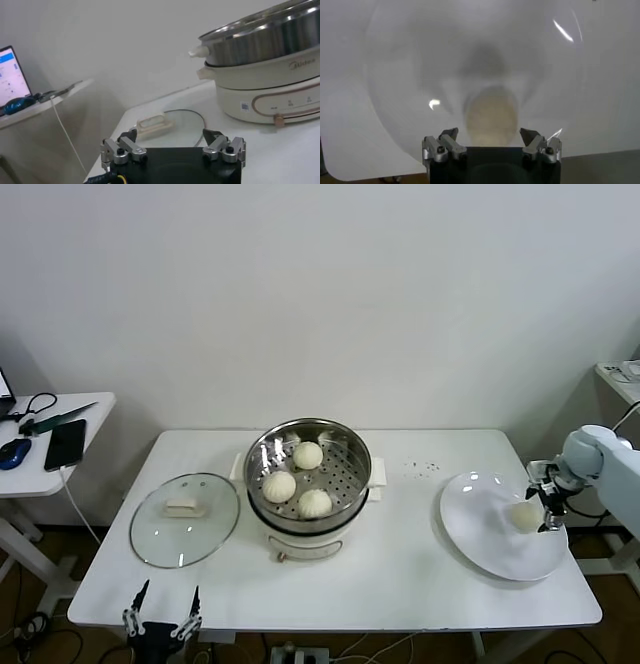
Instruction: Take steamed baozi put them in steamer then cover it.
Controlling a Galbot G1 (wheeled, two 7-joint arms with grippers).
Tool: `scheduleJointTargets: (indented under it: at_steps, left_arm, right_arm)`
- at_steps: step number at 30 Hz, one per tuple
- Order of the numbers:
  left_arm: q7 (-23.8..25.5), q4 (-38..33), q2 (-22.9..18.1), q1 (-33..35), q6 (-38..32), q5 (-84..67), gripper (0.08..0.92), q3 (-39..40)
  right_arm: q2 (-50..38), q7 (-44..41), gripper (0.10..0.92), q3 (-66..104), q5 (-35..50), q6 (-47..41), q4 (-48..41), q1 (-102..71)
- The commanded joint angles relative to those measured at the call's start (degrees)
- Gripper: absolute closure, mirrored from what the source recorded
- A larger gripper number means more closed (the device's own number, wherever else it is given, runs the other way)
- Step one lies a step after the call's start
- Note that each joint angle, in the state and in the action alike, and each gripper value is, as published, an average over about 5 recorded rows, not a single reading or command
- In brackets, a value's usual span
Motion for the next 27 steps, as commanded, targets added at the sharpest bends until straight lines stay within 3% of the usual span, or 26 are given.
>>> scheduleJointTargets:
  at_steps: [1,15,27]
  left_arm:
    - [-0.10,0.38,-0.04,-0.07,0.05,0.31,0.177,0.07]
    - [-0.79,0.73,-0.09,0.00,0.00,0.44,0.177,0.51]
    - [-0.87,0.39,-0.16,0.48,-0.32,0.46,0.177,0.62]
  right_arm:
    - [2.96,-0.06,0.203,2.95,-2.25,2.00,-5.82,-2.14]
    - [5.84,-0.42,0.205,3.41,-3.20,4.20,-9.87,-1.39]
    - [4.82,-1.52,0.357,2.68,-0.84,3.48,-8.65,0.24]
